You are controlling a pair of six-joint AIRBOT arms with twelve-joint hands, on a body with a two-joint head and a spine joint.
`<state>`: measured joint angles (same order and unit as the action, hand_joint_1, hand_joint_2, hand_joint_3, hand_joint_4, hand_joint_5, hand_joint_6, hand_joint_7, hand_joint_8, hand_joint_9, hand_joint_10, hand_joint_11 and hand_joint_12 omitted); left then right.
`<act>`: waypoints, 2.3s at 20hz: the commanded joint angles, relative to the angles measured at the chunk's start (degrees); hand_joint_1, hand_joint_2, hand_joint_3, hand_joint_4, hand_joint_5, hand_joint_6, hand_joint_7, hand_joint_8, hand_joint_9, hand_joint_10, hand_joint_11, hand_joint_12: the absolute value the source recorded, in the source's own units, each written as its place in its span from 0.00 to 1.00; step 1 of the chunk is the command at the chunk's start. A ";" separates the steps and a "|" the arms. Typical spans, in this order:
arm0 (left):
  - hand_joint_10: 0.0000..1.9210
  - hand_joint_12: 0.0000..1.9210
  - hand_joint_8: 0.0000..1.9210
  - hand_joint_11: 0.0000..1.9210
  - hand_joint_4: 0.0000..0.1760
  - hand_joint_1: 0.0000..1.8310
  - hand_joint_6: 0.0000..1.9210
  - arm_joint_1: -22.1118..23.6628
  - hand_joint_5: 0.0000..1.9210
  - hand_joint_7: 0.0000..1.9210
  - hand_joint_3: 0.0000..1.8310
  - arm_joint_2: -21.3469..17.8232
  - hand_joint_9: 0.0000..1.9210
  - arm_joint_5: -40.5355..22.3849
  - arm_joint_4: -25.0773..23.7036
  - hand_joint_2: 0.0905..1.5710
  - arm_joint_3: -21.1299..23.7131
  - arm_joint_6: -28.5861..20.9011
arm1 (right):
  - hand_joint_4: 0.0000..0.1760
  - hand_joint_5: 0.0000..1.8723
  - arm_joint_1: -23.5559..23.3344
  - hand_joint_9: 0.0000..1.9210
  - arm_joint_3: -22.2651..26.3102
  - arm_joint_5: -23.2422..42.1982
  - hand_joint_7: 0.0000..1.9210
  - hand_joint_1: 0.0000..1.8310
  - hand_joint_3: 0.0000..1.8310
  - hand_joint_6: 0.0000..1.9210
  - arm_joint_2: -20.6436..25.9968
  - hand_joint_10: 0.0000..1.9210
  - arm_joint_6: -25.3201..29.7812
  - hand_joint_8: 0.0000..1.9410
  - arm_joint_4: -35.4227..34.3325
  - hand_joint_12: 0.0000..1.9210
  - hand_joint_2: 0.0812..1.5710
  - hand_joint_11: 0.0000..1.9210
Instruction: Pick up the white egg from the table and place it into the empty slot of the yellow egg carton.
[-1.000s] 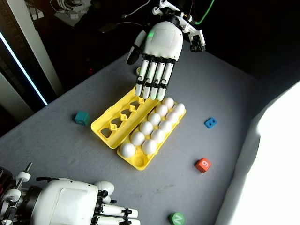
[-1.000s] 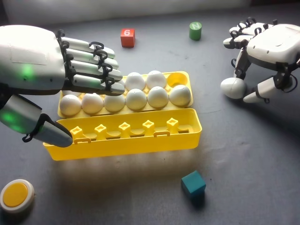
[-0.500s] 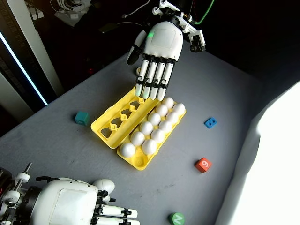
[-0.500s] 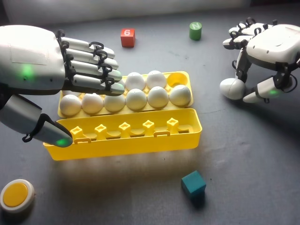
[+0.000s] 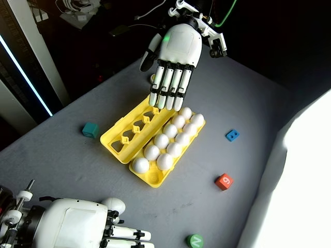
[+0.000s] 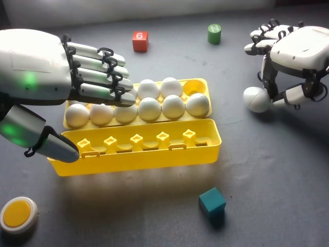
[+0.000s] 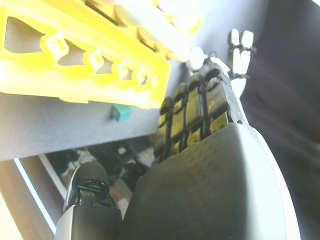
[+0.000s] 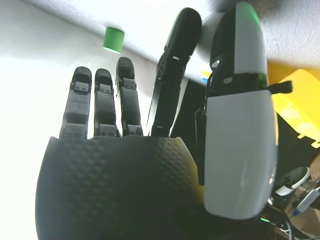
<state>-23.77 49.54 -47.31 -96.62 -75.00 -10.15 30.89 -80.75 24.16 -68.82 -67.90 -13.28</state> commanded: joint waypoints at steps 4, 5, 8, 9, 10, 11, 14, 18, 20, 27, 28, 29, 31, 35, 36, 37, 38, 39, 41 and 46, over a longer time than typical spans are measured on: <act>0.00 0.00 0.00 0.00 0.00 0.00 0.00 0.43 0.04 0.03 0.00 0.14 0.02 -0.59 3.81 0.73 -0.30 0.09 | 0.16 0.65 -0.55 0.02 -0.12 6.78 0.12 0.62 0.00 0.30 0.58 0.00 0.15 0.00 0.11 0.00 0.63 0.00; 0.00 0.00 0.00 0.00 0.00 0.00 0.00 0.43 0.04 0.03 0.00 0.15 0.01 -0.59 3.81 0.73 -0.30 0.09 | 0.26 0.65 -0.63 0.02 -0.12 6.78 0.13 0.62 0.00 0.31 0.63 0.00 0.15 0.00 0.11 0.00 0.63 0.00; 0.00 0.00 0.00 0.01 0.00 0.00 0.00 0.43 0.05 0.04 0.00 0.17 0.02 -0.59 3.81 0.73 -0.32 0.09 | 0.24 0.63 -1.02 0.03 -0.13 6.81 0.14 0.61 0.00 0.34 0.81 0.00 0.16 0.00 0.11 0.00 0.64 0.00; 0.00 0.00 0.00 0.01 0.00 0.00 0.00 0.43 0.05 0.04 0.00 0.17 0.02 -0.59 3.81 0.73 -0.35 0.09 | 0.26 0.63 -1.19 0.03 -0.13 6.81 0.15 0.61 0.00 0.34 0.82 0.00 0.18 0.00 0.11 0.00 0.64 0.00; 0.00 0.00 0.00 0.00 0.00 0.00 0.00 0.43 0.04 0.03 0.00 0.18 0.01 -0.59 3.82 0.73 -0.38 0.09 | 0.27 0.63 -1.40 0.03 -0.12 6.80 0.15 0.61 0.00 0.34 0.84 0.00 0.21 0.00 0.11 0.00 0.64 0.00; 0.00 0.00 0.00 0.00 0.00 0.00 0.00 0.43 0.05 0.03 0.00 0.18 0.02 -0.59 3.82 0.73 -0.38 0.09 | 0.36 0.63 -1.54 0.03 -0.12 6.80 0.14 0.61 0.00 0.34 0.84 0.00 0.22 0.00 0.11 0.00 0.64 0.00; 0.00 0.00 0.00 0.00 0.00 0.00 0.00 0.44 0.04 0.02 0.00 0.17 0.01 -0.59 3.82 0.73 -0.39 0.08 | 0.57 0.50 -1.82 0.00 -0.11 6.40 0.09 0.54 0.00 0.05 0.85 0.00 0.41 0.00 0.11 0.00 0.59 0.00; 0.00 0.00 0.00 0.00 0.00 0.00 0.00 0.44 0.04 0.03 0.00 0.17 0.01 -0.59 3.82 0.73 -0.39 0.08 | 0.91 0.37 -3.02 0.00 0.04 4.13 0.03 0.45 0.00 0.00 1.08 0.00 3.46 0.00 0.10 0.00 0.56 0.00; 0.00 0.00 0.00 0.00 0.00 0.00 0.00 0.46 0.04 0.03 0.00 0.17 0.01 -0.59 3.82 0.73 -0.37 0.08 | 1.00 0.32 -3.93 0.00 0.28 3.01 0.02 0.42 0.00 0.00 1.35 0.00 5.22 0.00 0.09 0.00 0.54 0.00; 0.00 0.00 0.00 0.01 0.00 0.00 0.00 0.47 0.05 0.04 0.00 0.18 0.02 -0.59 3.82 0.73 -0.37 0.08 | 1.00 0.29 -5.79 0.00 3.74 -1.46 0.00 0.39 0.00 0.00 2.00 0.00 9.43 0.00 0.07 0.00 0.54 0.00; 0.00 0.00 0.00 0.01 0.00 0.00 0.00 0.49 0.05 0.04 0.00 0.18 0.02 -0.59 3.82 0.72 -0.38 0.08 | 1.00 0.28 -5.45 0.00 3.73 -1.49 0.00 0.39 0.00 0.00 1.77 0.00 9.22 0.00 0.07 0.00 0.53 0.01; 0.00 0.00 0.00 0.01 0.00 0.00 0.00 0.50 0.05 0.03 0.00 0.18 0.02 -0.60 3.82 0.72 -0.36 0.08 | 1.00 0.28 -5.19 0.00 3.73 -1.28 0.00 0.39 0.00 0.00 1.47 0.00 8.08 0.00 0.08 0.01 0.52 0.01; 0.01 0.01 0.00 0.01 0.00 0.00 0.01 0.50 0.06 0.05 0.00 0.18 0.03 -0.60 3.82 0.73 -0.37 0.08 | 1.00 0.26 -4.89 0.00 3.46 -0.02 0.00 0.39 0.00 0.00 0.66 0.00 7.01 0.00 0.08 0.01 0.53 0.01; 0.00 0.01 0.00 0.01 0.00 0.00 0.00 0.50 0.05 0.04 0.00 0.19 0.02 -0.60 3.82 0.73 -0.40 0.08 | 1.00 0.27 -4.77 0.00 1.86 0.83 0.00 0.39 0.00 0.00 -0.91 0.00 6.70 0.00 0.07 0.01 0.53 0.00; 0.00 0.00 0.00 0.00 0.00 0.00 0.00 0.50 0.05 0.03 0.00 0.19 0.02 -0.60 3.82 0.73 -0.41 0.08 | 1.00 0.27 -4.70 0.00 1.42 0.82 0.00 0.39 0.00 0.00 -1.19 0.00 6.71 0.00 0.07 0.01 0.53 0.00; 0.00 0.01 0.00 0.01 0.00 0.00 0.00 0.50 0.06 0.04 0.00 0.19 0.03 -0.60 3.82 0.73 -0.41 0.08 | 1.00 0.29 -4.47 0.00 0.54 0.69 0.01 0.39 0.01 0.00 -1.62 0.00 6.73 0.00 -0.12 0.11 0.52 0.00; 0.00 0.01 0.00 0.01 0.00 0.00 0.00 0.50 0.06 0.04 0.00 0.19 0.03 -0.60 3.82 0.73 -0.42 0.08 | 1.00 0.29 -4.35 0.00 0.28 0.67 0.01 0.39 0.01 0.00 -1.74 0.00 6.74 0.00 -0.26 0.11 0.52 0.00; 0.00 0.01 0.00 0.01 0.00 0.00 0.00 0.50 0.06 0.04 0.00 0.19 0.02 -0.60 3.82 0.73 -0.42 0.08 | 1.00 0.28 -4.09 0.00 -0.08 0.46 0.00 0.38 0.00 0.00 -1.87 0.00 6.74 0.00 -0.52 0.11 0.52 0.00; 0.00 0.01 0.00 0.01 0.00 0.00 0.00 0.49 0.05 0.04 0.00 0.22 0.03 -0.60 3.82 0.73 -0.42 0.08 | 1.00 0.28 -3.44 0.00 -0.17 0.45 0.00 0.38 0.00 0.00 -1.89 0.00 6.74 0.00 -0.52 0.03 0.54 0.00; 0.00 0.01 0.00 0.01 0.00 0.00 0.00 0.44 0.05 0.03 0.00 0.27 0.02 -0.60 3.81 0.73 -0.42 0.08 | 1.00 0.28 -2.65 0.00 -0.75 0.92 0.00 0.37 0.00 0.00 -2.22 0.00 6.74 0.00 -0.52 0.01 0.53 0.01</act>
<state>-23.75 49.54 -47.24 -96.64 -75.22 -10.15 28.75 -81.08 18.20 -71.22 -61.36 -13.74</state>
